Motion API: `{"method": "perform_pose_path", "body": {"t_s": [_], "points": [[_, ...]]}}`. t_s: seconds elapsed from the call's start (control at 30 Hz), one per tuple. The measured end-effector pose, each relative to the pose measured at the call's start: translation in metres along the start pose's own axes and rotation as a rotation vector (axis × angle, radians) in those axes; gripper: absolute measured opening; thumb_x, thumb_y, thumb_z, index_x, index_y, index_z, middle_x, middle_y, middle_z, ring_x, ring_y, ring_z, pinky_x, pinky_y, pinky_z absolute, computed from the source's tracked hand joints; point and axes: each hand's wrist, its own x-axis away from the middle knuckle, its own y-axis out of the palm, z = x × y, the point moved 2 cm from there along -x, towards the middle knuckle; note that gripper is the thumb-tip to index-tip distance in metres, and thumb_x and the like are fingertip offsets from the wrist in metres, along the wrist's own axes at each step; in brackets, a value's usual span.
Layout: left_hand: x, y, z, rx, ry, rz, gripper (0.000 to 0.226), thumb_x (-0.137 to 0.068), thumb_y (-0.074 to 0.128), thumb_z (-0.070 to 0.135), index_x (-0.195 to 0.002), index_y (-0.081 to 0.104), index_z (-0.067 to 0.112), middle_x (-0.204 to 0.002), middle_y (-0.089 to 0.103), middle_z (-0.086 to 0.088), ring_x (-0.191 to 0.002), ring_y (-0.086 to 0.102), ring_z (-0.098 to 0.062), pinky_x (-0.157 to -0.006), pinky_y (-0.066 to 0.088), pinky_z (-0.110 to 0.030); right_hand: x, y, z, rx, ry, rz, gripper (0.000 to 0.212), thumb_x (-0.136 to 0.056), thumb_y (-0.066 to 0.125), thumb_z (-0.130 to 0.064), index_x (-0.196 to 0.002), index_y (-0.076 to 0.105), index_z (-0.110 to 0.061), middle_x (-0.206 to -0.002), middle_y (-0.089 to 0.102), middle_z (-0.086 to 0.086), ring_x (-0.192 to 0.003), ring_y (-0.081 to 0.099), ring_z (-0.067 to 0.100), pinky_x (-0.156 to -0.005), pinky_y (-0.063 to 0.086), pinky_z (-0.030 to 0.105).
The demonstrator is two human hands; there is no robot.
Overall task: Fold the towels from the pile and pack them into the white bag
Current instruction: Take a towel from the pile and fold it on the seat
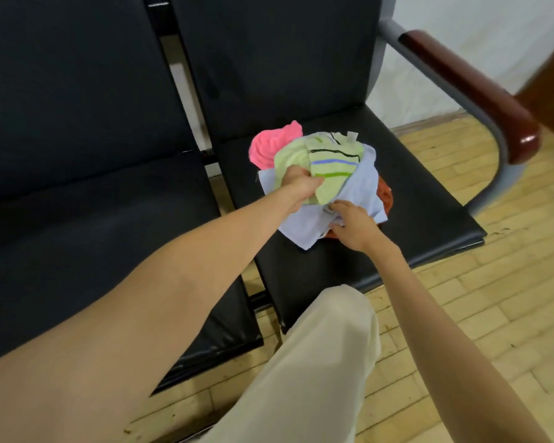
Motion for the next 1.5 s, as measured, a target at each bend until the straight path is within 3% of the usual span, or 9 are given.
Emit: {"method": "perform_pose_path", "body": {"t_s": [0.13,0.3,0.47,0.7,0.9,1.07,1.27,1.37,1.5], "points": [[0.009,-0.016,0.011,0.183,0.036,-0.010,0.023,-0.092,0.060,0.008,-0.113,0.063,-0.002,-0.103,0.064,-0.009,-0.081,0.061,-0.014,-0.066,0.052,-0.021,0.000,0.002,-0.006,-0.086,0.040,0.068,0.044,-0.090,0.043,-0.005,-0.132,0.052,-0.011,-0.134,0.053,0.009,-0.122,0.049,0.031,-0.098,0.043,0.044],[0.057,-0.071,0.041,0.466,0.167,-0.136,0.010,-0.096,0.056,0.011,-0.103,0.062,0.006,-0.074,0.067,0.004,-0.061,0.061,-0.003,-0.057,0.051,-0.018,0.011,-0.009,-0.049,-0.625,0.221,0.470,0.040,-0.098,0.048,-0.024,-0.135,0.046,-0.009,-0.125,0.056,0.007,-0.111,0.055,0.021,-0.094,0.045,0.033],[0.105,-0.131,0.043,0.675,0.153,-0.250,0.033,-0.099,0.050,0.020,-0.129,0.051,0.006,-0.128,0.060,-0.014,-0.117,0.060,-0.027,-0.096,0.051,-0.047,0.007,-0.018,-0.103,-1.702,0.422,0.257,0.040,-0.099,0.038,-0.048,-0.125,0.044,-0.018,-0.114,0.056,0.012,-0.104,0.062,0.032,-0.092,0.051,0.044],[0.167,-0.208,0.008,0.749,0.212,-0.185,0.041,-0.100,0.045,0.019,-0.136,0.043,-0.001,-0.133,0.056,-0.016,-0.123,0.055,-0.029,-0.102,0.047,-0.045,-0.002,0.002,-0.150,-2.083,0.402,0.087,0.041,-0.095,0.047,-0.047,-0.121,0.057,-0.016,-0.114,0.065,0.011,-0.104,0.064,0.028,-0.092,0.052,0.041],[0.212,-0.273,-0.048,0.878,0.198,-0.006,0.023,-0.095,0.042,0.004,-0.103,0.063,0.001,-0.091,0.069,-0.006,-0.093,0.067,-0.018,-0.099,0.048,-0.039,-0.001,0.047,-0.196,-1.962,0.467,0.132,0.034,-0.090,0.049,0.002,-0.122,0.056,-0.006,-0.089,0.068,0.008,-0.062,0.069,0.015,-0.051,0.054,0.024],[0.234,-0.333,-0.114,0.931,0.064,0.428,0.024,-0.097,0.042,0.008,-0.109,0.062,0.002,-0.099,0.072,-0.009,-0.093,0.069,-0.020,-0.080,0.054,-0.034,0.019,0.072,-0.243,-1.770,0.252,0.164,0.058,-0.083,0.062,0.006,-0.135,0.044,-0.012,-0.127,0.059,0.009,-0.110,0.062,0.025,-0.081,0.057,0.035],[0.265,-0.383,-0.203,0.646,-0.062,0.822,0.002,-0.096,0.054,0.015,-0.097,0.056,0.015,-0.099,0.066,-0.007,-0.091,0.066,-0.020,-0.080,0.056,-0.037,0.059,0.108,-0.298,-1.401,0.023,0.065,0.031,-0.090,0.061,-0.005,-0.117,0.053,-0.017,-0.113,0.065,0.002,-0.104,0.065,0.015,-0.079,0.057,0.031],[0.277,-0.399,-0.241,0.333,-0.189,1.034,0.013,-0.092,0.057,0.014,-0.102,0.064,0.007,-0.104,0.066,-0.018,-0.098,0.064,-0.032,-0.086,0.054,-0.044,0.068,0.130,-0.306,-1.307,0.091,0.065,0.006,-0.094,0.056,-0.010,-0.099,0.059,-0.010,-0.096,0.064,0.003,-0.095,0.064,0.020,-0.066,0.054,0.023],[0.295,-0.412,-0.265,0.178,-0.281,1.251,0.027,-0.095,0.051,0.018,-0.114,0.060,0.000,-0.116,0.062,-0.019,-0.110,0.058,-0.034,-0.094,0.047,-0.040,0.073,0.152,-0.304,-1.196,0.174,0.121,0.013,-0.095,0.054,-0.011,-0.104,0.060,-0.005,-0.098,0.064,0.006,-0.090,0.062,0.015,-0.068,0.052,0.025]]}}
